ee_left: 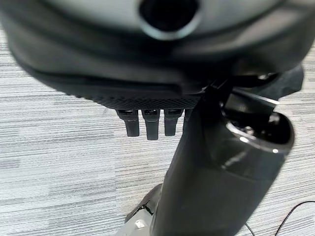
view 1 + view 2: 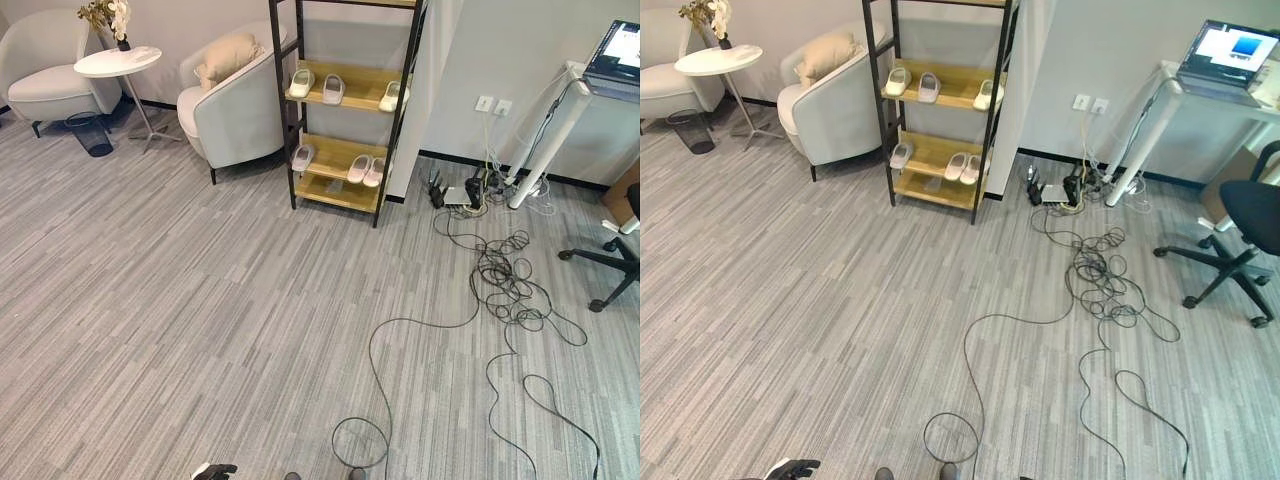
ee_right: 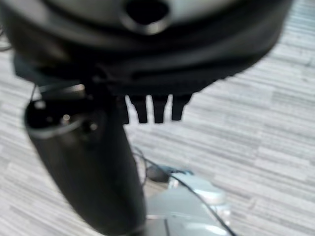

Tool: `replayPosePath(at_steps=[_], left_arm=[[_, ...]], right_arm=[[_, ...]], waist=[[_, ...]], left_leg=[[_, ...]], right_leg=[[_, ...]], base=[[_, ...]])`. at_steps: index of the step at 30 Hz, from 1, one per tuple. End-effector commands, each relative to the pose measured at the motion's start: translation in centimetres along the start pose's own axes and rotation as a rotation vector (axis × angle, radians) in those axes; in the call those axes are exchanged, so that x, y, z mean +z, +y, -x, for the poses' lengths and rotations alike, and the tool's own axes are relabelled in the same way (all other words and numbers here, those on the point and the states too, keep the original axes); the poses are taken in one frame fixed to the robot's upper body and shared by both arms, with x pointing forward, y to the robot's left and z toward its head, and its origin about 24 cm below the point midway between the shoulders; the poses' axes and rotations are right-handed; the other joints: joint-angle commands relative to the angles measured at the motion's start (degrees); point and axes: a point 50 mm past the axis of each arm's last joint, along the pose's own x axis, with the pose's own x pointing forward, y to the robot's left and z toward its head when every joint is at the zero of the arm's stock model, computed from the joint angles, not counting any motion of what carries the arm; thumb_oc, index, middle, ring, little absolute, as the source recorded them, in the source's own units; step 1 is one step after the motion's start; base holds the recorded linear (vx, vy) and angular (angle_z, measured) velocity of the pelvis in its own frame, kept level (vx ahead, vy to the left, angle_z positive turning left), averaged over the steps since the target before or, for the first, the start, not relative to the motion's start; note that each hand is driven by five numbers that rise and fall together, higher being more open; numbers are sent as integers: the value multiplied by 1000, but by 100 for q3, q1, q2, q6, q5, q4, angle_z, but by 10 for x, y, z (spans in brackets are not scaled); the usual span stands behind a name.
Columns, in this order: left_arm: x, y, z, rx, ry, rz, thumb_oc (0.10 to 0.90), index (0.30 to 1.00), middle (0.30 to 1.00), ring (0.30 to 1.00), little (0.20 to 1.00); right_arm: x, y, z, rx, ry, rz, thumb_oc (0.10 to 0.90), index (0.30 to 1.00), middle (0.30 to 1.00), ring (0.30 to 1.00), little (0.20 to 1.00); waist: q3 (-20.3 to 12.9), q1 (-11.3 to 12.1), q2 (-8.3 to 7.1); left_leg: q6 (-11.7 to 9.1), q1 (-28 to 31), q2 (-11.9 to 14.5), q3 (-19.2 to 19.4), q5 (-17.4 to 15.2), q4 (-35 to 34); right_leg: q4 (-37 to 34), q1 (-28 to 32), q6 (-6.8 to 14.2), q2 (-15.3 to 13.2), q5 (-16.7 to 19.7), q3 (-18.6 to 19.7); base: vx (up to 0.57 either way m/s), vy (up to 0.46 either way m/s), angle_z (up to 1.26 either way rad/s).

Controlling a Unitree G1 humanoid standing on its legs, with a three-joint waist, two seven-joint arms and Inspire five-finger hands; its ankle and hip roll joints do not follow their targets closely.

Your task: Arrange the slippers neatly on the shoe rack.

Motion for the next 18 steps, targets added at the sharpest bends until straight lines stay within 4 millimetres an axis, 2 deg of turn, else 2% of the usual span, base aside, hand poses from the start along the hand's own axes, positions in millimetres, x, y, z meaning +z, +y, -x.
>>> replayPosePath(at_steps=[1, 4, 8, 14, 15, 16, 17, 18], left_arm=[[37, -11, -4, -45, -97, -58, 800, 900, 900, 900, 900], [39, -13, -4, -51, -106, -135, 800, 900, 900, 900, 900], [38, -10, -5, -42, -95, -142, 800, 900, 900, 900, 900], [38, -16, -5, -60, -83, -142, 800, 900, 900, 900, 900], [42, -17, -5, -68, -98, -136, 800, 900, 900, 900, 900], [42, -17, -5, -68, -98, -136, 800, 900, 900, 900, 900], [52, -16, -5, -61, -136, -127, 800, 900, 900, 900, 900], [67, -13, -5, -40, -186, -110, 800, 900, 900, 900, 900]], right_arm=[[26, 7, -4, 35, -63, 82, 800, 900, 900, 900, 900], [25, 5, -3, 28, -57, 106, 800, 900, 900, 900, 900], [25, 2, -3, 22, -53, 116, 800, 900, 900, 900, 900], [34, 3, -4, 28, -70, 113, 800, 900, 900, 900, 900], [39, 2, -4, 28, -83, 111, 800, 900, 900, 900, 900], [39, 2, -4, 28, -83, 111, 800, 900, 900, 900, 900], [41, -2, -4, 24, -85, 119, 800, 900, 900, 900, 900], [41, -7, -4, 6, -79, 130, 800, 900, 900, 900, 900]], waist=[[181, -43, 103], [207, -67, 127], [257, -92, 148], [473, -169, 147], [643, -176, 41], [644, -178, 44], [869, -121, -41], [1115, -10, -105]], left_leg=[[-388, 76, 379, -196, -506, 41], [-395, 52, 385, -177, -504, 41], [-421, 19, 404, -157, -488, 41], [-503, 86, 555, -92, -495, 108], [-529, -191, 607, -73, -733, 909], [-531, -216, 614, -78, -757, 953], [-620, -696, 752, -110, -599, 1935], [-620, -1285, 783, -330, -263, 2949]], right_leg=[[73, 72, 576, -278, -700, 108], [73, 51, 573, -274, -701, 106], [73, 15, 565, -271, -710, 90], [73, 4, 407, -141, -822, 225], [74, 72, 290, -141, -865, 328], [75, 69, 288, -137, -864, 325], [193, 132, 148, -148, -975, 335], [296, 182, 29, -134, -1071, 292]], base=[[0, 0, 0], [20, -34, 0], [26, -49, 0], [104, -126, -3], [46, -104, -19], [84, -226, -23], [114, -254, -28], [114, -252, -13]])
